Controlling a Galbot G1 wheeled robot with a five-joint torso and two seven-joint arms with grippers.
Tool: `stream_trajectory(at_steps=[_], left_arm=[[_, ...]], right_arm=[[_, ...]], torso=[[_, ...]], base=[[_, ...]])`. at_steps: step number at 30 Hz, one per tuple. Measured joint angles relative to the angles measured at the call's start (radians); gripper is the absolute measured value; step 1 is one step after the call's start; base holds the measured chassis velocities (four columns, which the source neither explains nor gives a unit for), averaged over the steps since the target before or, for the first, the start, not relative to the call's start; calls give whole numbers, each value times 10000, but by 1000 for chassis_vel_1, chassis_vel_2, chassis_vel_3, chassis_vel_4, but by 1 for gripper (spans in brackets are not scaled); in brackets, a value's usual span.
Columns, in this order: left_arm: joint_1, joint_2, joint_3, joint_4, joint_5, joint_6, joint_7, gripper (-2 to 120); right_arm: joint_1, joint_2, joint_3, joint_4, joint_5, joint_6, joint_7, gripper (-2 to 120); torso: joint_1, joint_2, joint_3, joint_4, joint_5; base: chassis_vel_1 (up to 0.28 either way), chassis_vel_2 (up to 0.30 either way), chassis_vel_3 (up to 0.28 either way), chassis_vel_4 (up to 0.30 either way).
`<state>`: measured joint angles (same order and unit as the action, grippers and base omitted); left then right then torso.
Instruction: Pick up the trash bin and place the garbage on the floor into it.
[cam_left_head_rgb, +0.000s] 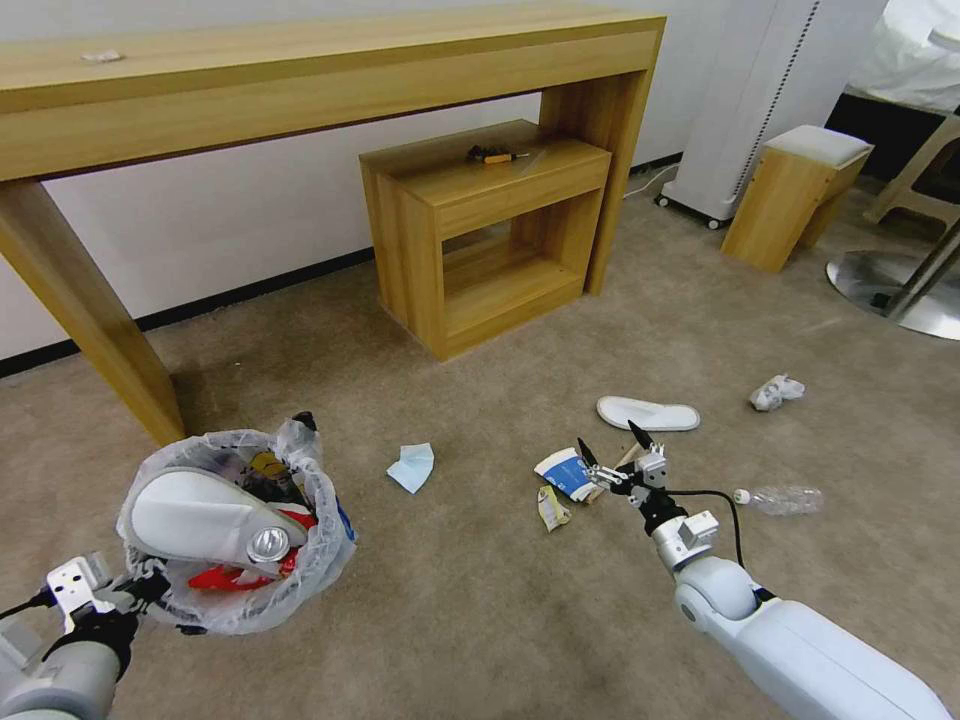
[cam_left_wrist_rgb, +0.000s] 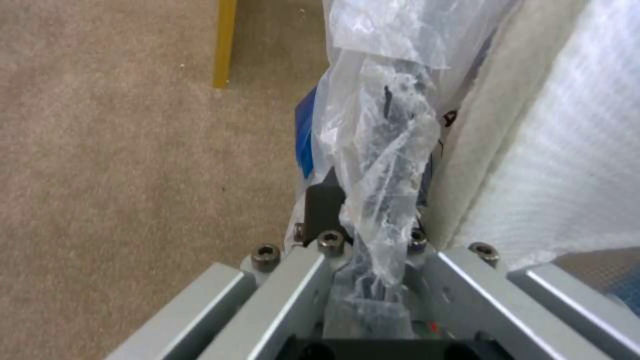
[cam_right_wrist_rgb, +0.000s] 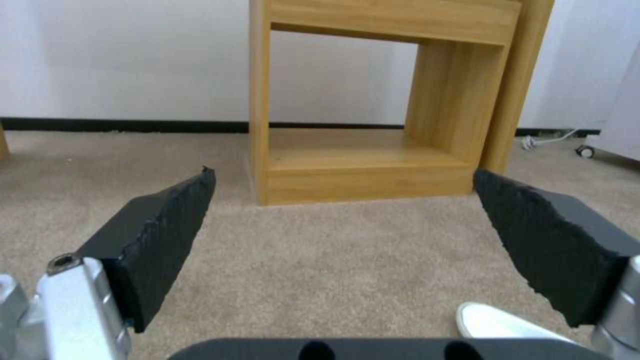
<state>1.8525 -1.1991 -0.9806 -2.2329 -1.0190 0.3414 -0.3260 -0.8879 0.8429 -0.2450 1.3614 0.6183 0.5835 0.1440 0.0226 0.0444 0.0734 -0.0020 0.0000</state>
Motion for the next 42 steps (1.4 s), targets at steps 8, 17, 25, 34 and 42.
stream_trajectory(at_steps=[8, 17, 25, 34, 42], left_arm=[[9, -5, -3, -29, 1, -4, 0, 0], [1, -3, -14, -40, -13, -9, 0, 0], [-27, -2, -13, 12, -14, -29, 0, 0], [-115, 5, 14, 135, -16, -34, 0, 0], [-128, 4, 26, 171, -16, -48, 1, 0]], right_arm=[[60, 11, -23, 0, -9, 8, 0, 95], [94, 9, -31, -27, -25, 12, -6, 95], [186, 33, -91, -136, -26, 45, -30, 95], [298, 102, -205, -315, -5, 135, -59, 95], [313, 181, -230, -493, -80, 240, -70, 95]], torso=[[0, 0, 0, 0, -1], [0, 0, 0, 0, 0], [0, 0, 0, 1, 0], [0, 0, -1, 0, -1], [0, 0, -1, 1, -1]], base=[[-4, 2, 6, -4], [-20, 19, 23, -21], [-45, 52, 52, -51], [-55, 59, 53, -51], [-52, 70, 62, -59]])
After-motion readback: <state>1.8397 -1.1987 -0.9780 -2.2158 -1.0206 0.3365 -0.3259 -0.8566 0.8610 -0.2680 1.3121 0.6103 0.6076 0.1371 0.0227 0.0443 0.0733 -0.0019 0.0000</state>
